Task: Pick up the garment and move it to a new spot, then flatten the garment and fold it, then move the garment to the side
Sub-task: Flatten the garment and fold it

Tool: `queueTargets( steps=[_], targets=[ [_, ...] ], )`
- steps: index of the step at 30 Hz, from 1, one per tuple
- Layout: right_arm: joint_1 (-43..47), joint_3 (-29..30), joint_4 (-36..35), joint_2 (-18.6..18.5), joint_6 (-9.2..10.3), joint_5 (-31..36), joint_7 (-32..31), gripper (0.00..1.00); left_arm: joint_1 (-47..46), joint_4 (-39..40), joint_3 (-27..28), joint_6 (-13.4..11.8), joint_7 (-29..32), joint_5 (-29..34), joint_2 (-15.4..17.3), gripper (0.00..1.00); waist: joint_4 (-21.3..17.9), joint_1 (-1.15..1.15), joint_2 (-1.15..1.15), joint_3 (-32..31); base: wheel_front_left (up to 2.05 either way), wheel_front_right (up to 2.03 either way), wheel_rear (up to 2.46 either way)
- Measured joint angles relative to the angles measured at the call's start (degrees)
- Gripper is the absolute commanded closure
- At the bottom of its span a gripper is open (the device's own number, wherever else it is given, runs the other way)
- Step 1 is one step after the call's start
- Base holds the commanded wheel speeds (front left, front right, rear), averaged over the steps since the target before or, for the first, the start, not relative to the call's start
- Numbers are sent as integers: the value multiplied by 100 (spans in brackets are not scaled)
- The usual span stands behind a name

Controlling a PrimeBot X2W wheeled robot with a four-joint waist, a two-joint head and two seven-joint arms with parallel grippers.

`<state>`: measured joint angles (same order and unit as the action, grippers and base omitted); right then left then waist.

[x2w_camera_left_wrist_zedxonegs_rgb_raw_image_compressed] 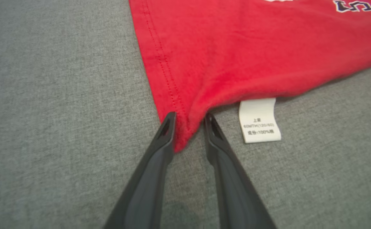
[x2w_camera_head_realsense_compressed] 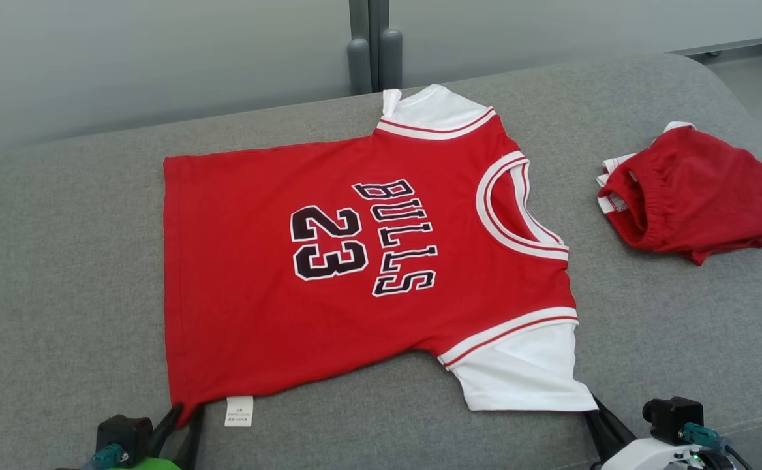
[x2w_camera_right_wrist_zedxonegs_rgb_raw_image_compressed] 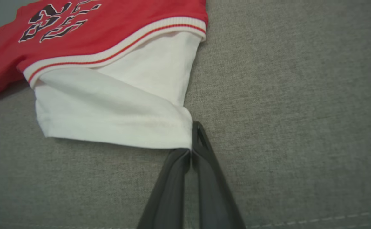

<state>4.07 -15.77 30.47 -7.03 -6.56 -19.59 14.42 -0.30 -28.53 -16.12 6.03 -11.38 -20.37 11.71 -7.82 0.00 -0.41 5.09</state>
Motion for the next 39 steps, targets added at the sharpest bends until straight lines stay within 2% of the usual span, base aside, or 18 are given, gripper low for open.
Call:
queueTargets(
  steps=[1, 2, 3, 4, 11, 15, 18, 24, 29, 35, 39],
  targets=[
    [-16, 7, -2, -2, 0, 0, 0, 100, -5, -43, -10, 1, -2, 0, -2, 67, -7, 0, 0, 14, 0, 0, 0],
    [-18, 16, -4, -2, 0, 0, 0, 100, -7, -67, -20, 1, -3, 0, -2, 84, -13, 0, 0, 29, 0, 0, 0],
    [-18, 29, -5, -2, -8, 0, 0, 100, -16, -88, -34, 1, -11, 0, -2, 84, -19, 0, 0, 40, 0, 0, 0],
    [-18, 36, -5, -2, -23, 0, 0, 100, -39, -116, -42, 1, -12, 0, -2, 100, -23, 0, 0, 46, 0, 0, 0],
    [-56, 126, -314, 40, -47, -44, 0, 100, -122, -179, 105, 37, -56, -58, 19, 100, -51, 0, 0, 78, 0, 0, 0],
    [-174, 261, -890, 5, -48, -125, 0, 100, -187, 73, 271, 37, -62, -100, 178, 100, -68, 0, 0, 118, 0, 0, 0],
    [-220, 247, -1259, -121, -49, -143, 1, 100, -225, 247, 151, 54, 56, -102, 369, 100, -62, 0, 0, 168, 0, 0, 0],
    [-318, 225, -1856, -667, -49, -199, -3, 100, -225, 581, -333, 110, 766, -47, 637, 100, -11, 0, 0, 265, 0, 0, 0],
    [-671, -30, -2404, -1028, -52, -446, -335, 100, -408, 1190, -558, 111, 1321, -176, 824, 100, 57, 0, 0, 394, 0, 0, 0],
    [-856, -431, -2697, -1567, -56, -632, -998, 100, -803, 2039, -1179, 112, 2158, -501, 1376, 100, 162, 0, 0, 582, 0, 0, 0],
    [-995, -506, -2778, -1860, -57, -829, -1395, 100, -1213, 2565, -1202, 136, 2625, -826, 1759, 100, 232, 0, 0, 738, 0, 0, 0]
  ],
)
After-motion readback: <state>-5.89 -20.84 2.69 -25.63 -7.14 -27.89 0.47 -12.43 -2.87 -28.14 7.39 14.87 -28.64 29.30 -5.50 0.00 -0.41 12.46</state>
